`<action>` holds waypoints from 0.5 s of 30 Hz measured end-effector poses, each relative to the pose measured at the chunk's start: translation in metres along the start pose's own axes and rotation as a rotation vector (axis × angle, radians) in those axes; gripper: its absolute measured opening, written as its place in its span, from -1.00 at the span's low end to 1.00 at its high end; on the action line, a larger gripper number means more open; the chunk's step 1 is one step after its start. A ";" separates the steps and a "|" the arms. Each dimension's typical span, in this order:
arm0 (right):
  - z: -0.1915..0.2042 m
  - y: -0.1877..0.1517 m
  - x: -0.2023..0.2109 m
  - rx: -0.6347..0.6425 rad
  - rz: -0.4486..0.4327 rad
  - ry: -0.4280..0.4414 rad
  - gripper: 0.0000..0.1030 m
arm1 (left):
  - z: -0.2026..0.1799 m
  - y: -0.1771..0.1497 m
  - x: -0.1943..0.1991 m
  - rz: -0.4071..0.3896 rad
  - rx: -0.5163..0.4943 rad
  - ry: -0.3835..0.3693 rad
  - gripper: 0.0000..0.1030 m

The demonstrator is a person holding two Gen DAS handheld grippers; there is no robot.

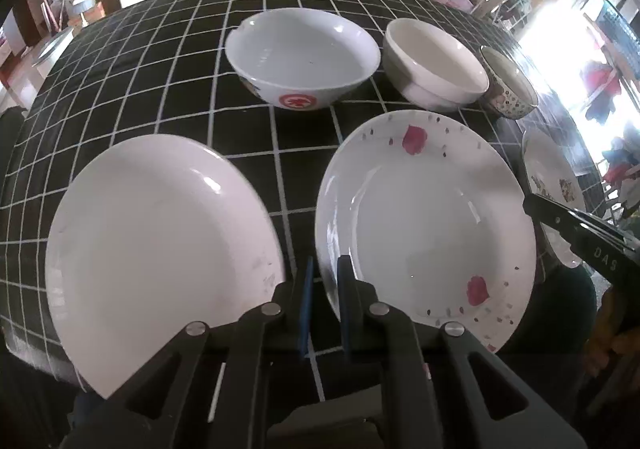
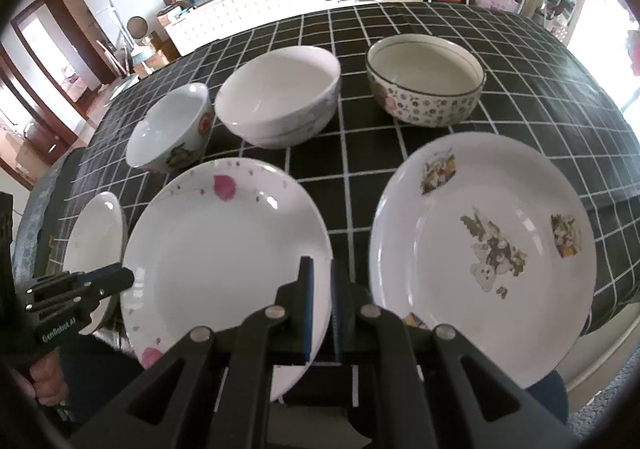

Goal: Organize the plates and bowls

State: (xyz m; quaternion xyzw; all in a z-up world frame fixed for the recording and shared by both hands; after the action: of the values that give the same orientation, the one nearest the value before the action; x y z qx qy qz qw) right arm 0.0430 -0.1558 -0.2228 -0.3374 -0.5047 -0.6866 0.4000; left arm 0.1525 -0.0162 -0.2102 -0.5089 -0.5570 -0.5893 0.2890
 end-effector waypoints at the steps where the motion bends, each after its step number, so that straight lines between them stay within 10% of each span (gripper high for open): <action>1: 0.000 0.001 0.000 0.004 -0.004 -0.001 -0.78 | -0.001 0.001 -0.002 0.003 -0.004 -0.001 -0.80; 15: 0.004 0.019 -0.011 0.085 -0.012 0.003 -0.79 | 0.005 0.002 -0.013 0.043 0.057 -0.045 -0.80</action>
State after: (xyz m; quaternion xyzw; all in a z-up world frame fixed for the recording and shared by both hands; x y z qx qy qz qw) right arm 0.0648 -0.1528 -0.2229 -0.3163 -0.5347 -0.6674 0.4106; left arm 0.1600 -0.0152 -0.2223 -0.5253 -0.5689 -0.5553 0.3036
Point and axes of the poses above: each gripper's, at about its wrist camera, not at the fingertips, and x roughly against the way its jaws point, z to its left, y to its top, the point moved 3 cm from there along -x, roughly the way its jaws point, and after that the axes turned 6 degrees about -x, right-handed, at the moved point
